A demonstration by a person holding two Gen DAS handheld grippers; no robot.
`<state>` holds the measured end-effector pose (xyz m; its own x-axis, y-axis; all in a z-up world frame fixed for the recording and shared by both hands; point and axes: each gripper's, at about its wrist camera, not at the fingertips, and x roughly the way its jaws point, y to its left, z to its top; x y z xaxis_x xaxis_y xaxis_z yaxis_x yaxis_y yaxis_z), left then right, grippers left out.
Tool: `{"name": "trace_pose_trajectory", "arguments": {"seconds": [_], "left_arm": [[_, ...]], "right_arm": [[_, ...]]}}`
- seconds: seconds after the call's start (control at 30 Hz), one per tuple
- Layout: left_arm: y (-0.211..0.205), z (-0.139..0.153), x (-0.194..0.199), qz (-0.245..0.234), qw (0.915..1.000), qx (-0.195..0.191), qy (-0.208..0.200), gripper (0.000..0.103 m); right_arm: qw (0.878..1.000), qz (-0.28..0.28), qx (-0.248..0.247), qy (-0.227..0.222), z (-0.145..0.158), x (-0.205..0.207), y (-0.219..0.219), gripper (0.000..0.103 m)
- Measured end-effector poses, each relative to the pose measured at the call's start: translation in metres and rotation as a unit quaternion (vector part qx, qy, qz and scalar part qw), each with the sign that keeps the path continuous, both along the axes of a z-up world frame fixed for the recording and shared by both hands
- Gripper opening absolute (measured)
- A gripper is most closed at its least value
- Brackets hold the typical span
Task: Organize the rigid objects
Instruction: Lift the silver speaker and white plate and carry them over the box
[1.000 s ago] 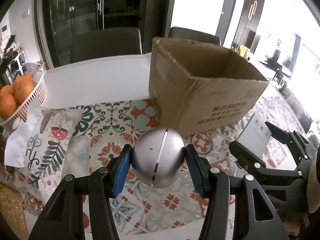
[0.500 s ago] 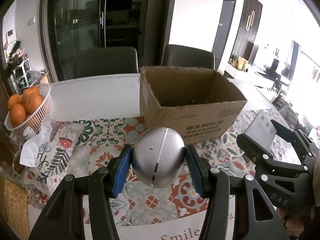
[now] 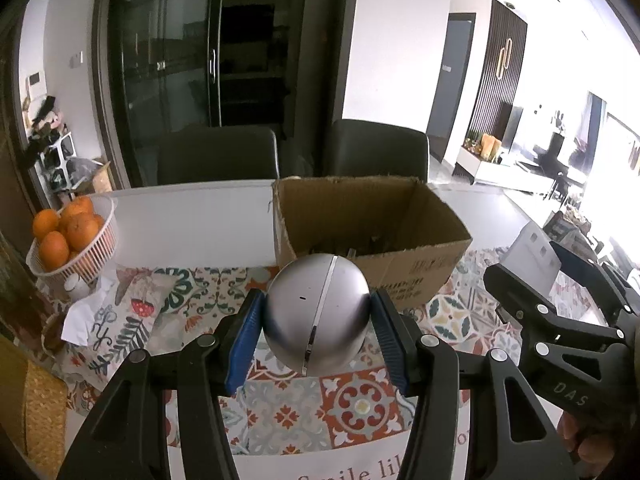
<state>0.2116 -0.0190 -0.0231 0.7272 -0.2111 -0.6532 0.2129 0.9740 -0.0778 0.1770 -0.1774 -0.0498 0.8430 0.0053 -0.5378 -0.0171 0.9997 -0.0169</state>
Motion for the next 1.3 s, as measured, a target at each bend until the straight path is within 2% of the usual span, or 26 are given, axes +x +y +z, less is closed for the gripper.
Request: {"name": "trace_pose_trajectory", "arguments": {"seconds": [0.8, 1.07, 1.3], "left_arm": [[-0.027, 0.044, 0.042, 0.002, 0.9993, -0.018, -0.034, 0.054], [-0.038, 0.06, 0.069, -0.001, 0.9994, -0.018, -0.031, 0.054], [-0.042, 0.055, 0.103, -0.007, 0.9997, -0.023, 0.009, 0.054]], "right_arm": [[0.999, 0.005, 0.022, -0.032, 0.052, 0.04, -0.03, 0.088], [0.999, 0.015, 0.043, -0.007, 0.062, 0.079, -0.043, 0.088], [0.998, 0.024, 0.055, 0.034, 0.06, 0.12, -0.049, 0.088]]}}
